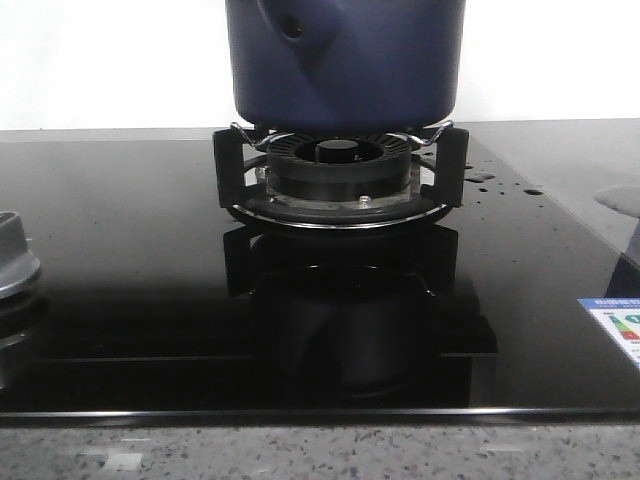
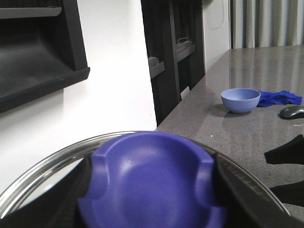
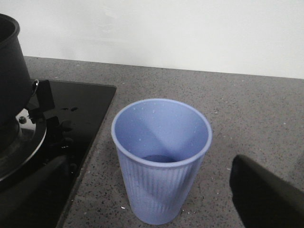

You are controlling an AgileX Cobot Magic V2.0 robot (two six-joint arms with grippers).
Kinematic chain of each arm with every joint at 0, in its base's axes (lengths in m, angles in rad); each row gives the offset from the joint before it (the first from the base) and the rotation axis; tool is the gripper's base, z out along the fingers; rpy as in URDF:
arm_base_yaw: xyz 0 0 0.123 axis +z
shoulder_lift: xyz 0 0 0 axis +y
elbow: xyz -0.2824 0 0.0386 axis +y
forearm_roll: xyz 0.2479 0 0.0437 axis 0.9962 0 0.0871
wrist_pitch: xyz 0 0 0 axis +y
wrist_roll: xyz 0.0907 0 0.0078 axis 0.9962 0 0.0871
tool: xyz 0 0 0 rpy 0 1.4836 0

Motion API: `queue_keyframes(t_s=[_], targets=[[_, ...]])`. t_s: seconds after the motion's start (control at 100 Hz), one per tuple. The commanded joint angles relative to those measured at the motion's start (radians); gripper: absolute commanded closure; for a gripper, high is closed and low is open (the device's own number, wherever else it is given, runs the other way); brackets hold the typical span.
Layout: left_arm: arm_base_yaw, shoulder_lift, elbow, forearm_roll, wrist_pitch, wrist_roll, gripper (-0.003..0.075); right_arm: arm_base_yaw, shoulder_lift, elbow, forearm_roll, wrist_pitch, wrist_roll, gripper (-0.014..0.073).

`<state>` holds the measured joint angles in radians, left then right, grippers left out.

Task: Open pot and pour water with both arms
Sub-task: 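Grasp the light blue cup with the right gripper and lift it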

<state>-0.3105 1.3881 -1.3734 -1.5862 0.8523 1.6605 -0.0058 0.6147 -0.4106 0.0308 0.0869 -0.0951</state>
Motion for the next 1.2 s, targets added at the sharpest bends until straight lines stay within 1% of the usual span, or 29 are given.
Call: queue_keyframes(t_s=[0.0, 0.19, 0.4, 0.9, 1.0, 1.19], targets=[[0.0, -0.043, -0.041, -0.085, 0.009, -0.013, 0.05, -0.004, 0.054, -0.024, 0.001, -0.114, 0.002, -0.0025], [0.0, -0.043, -0.041, -0.085, 0.009, -0.013, 0.05, -0.004, 0.16, -0.024, 0.049, -0.165, 0.002, -0.0025], [0.0, -0.043, -0.041, -0.085, 0.021, -0.013, 0.05, -0.004, 0.257, -0.024, 0.1, -0.308, 0.002, -0.0025], [0.0, -0.043, -0.041, -0.083, 0.021, -0.013, 0.05, -0.004, 0.489, -0.024, 0.1, -0.634, 0.002, -0.0024], [0.0, -0.043, -0.041, -0.083, 0.021, -0.013, 0.05, -0.004, 0.533, -0.024, 0.1, -0.66, 0.002, -0.0024], [0.0, -0.043, -0.041, -0.083, 0.021, -0.013, 0.0501, -0.004, 0.59, -0.024, 0.1, -0.662, 0.01, -0.002]])
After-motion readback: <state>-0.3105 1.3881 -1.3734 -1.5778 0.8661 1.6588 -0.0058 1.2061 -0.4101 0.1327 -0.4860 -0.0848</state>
